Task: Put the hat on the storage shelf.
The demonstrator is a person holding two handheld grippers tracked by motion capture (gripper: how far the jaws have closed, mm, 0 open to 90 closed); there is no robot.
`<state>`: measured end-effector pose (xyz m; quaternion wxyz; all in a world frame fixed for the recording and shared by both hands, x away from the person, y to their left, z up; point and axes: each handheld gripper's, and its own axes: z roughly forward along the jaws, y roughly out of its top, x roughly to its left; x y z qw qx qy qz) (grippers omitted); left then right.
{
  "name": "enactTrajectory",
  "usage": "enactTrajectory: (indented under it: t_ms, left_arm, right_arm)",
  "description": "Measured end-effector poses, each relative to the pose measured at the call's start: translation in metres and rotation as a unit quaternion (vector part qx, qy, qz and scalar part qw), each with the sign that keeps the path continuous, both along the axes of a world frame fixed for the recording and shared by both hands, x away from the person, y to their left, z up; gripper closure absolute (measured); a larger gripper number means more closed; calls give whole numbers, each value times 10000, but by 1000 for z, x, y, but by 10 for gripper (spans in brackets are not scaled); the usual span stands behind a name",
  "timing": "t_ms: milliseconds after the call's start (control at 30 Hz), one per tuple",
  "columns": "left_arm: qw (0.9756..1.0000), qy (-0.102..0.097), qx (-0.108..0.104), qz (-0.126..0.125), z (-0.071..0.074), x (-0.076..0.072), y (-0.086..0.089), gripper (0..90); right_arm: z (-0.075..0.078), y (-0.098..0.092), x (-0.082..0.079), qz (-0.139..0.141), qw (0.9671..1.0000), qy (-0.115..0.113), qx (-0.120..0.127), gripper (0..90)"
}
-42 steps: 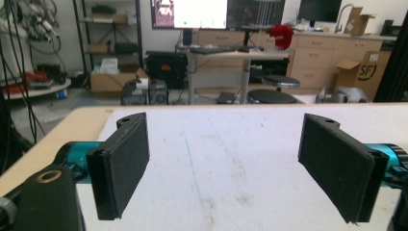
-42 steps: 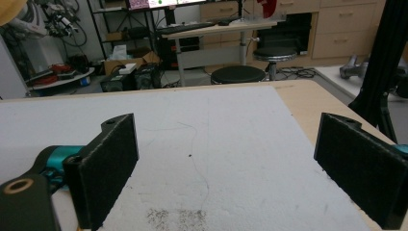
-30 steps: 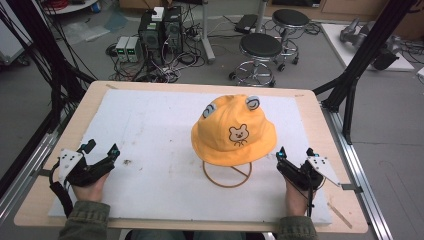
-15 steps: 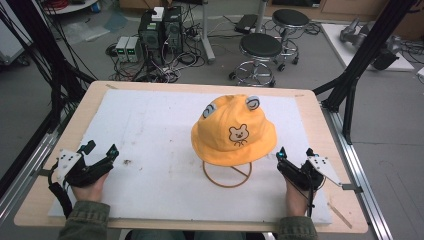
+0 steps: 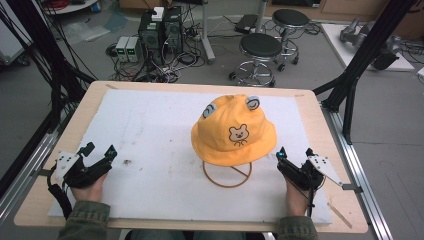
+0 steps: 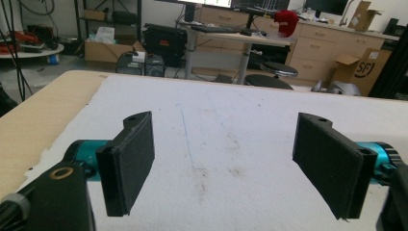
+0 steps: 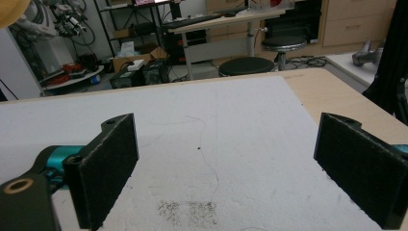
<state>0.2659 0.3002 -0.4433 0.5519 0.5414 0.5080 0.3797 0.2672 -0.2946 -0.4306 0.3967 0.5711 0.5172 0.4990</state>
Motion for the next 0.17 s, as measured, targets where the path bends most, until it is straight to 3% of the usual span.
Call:
enactTrajectory:
  t_ms: [167]
  left_arm:
    - [10000,36,0,-17,-1,1,0,234]
  right_arm:
    - [0,-1,1,2,10000,37,8,72]
